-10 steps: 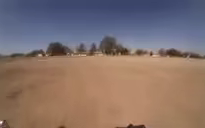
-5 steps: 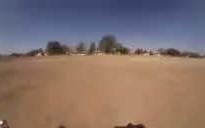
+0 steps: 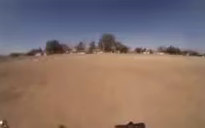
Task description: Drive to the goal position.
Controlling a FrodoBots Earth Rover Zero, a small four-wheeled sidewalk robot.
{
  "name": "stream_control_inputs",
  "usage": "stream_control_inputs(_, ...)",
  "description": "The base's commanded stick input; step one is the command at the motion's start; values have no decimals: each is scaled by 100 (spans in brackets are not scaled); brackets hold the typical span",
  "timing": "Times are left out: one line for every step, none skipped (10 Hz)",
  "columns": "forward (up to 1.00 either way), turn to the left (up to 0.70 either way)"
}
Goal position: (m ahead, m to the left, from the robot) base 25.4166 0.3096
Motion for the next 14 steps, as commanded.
stream_control_inputs(100, 0)
stream_control_inputs(100, 0)
stream_control_inputs(100, 0)
stream_control_inputs(100, 0)
stream_control_inputs(100, 0)
stream_control_inputs(100, 0)
stream_control_inputs(100, 0)
stream_control_inputs(100, 0)
stream_control_inputs(100, 0)
stream_control_inputs(100, 0)
stream_control_inputs(100, 0)
stream_control_inputs(100, 0)
stream_control_inputs(100, 0)
stream_control_inputs(100, 0)
